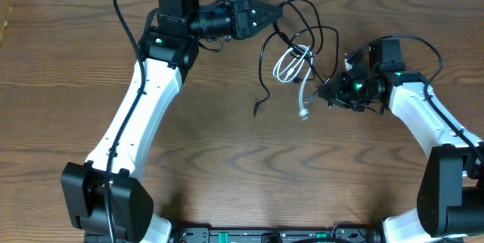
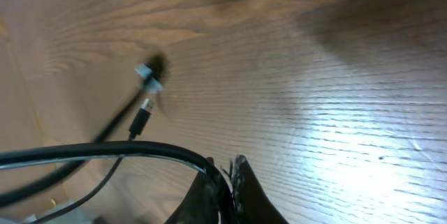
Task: Untangle cables
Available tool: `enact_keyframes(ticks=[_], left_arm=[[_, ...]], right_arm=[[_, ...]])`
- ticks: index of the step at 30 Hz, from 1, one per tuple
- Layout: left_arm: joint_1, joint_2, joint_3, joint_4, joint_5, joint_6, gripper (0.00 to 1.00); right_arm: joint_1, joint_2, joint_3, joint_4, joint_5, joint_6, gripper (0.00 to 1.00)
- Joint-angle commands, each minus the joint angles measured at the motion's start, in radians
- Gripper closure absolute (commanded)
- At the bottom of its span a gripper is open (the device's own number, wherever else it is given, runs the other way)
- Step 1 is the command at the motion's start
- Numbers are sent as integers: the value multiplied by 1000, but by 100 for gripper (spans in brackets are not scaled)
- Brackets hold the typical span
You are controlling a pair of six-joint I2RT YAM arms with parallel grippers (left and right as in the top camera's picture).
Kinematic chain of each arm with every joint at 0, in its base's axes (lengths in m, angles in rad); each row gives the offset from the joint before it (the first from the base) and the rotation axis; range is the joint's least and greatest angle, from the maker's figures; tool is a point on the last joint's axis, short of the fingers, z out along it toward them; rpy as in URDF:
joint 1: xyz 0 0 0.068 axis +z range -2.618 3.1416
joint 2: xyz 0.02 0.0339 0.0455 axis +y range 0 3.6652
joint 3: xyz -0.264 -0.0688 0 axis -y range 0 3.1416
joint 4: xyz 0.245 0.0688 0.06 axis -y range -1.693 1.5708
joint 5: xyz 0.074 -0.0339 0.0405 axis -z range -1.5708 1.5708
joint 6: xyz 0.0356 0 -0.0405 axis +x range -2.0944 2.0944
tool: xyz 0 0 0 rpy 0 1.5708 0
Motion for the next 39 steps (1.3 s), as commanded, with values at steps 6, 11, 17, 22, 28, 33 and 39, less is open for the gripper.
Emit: enact_keyframes(ticks=[6, 11, 17, 22, 28, 33, 39], left_arm=[[26, -23, 24, -48, 91, -72, 93], [26, -23, 24, -107, 91, -72, 93], [26, -23, 24, -110, 53, -126, 93], [26, -23, 23, -111, -19, -234, 93], [26, -23, 23, -140, -106, -310, 93], [26, -23, 23, -233, -205, -370, 92], [26, -23, 23, -241, -219, -409, 92]], right_arm=[[-6, 2, -4, -45, 27, -178, 58], [-6, -25, 77, -123, 27, -213, 52], [-1, -96, 171, -159, -72, -257, 23], [30, -118, 181, -74, -192, -224, 19], [142, -89, 177, 51, -180, -85, 24], [222, -60, 177, 142, -73, 107, 29], [296, -11, 177, 249, 12, 249, 38]])
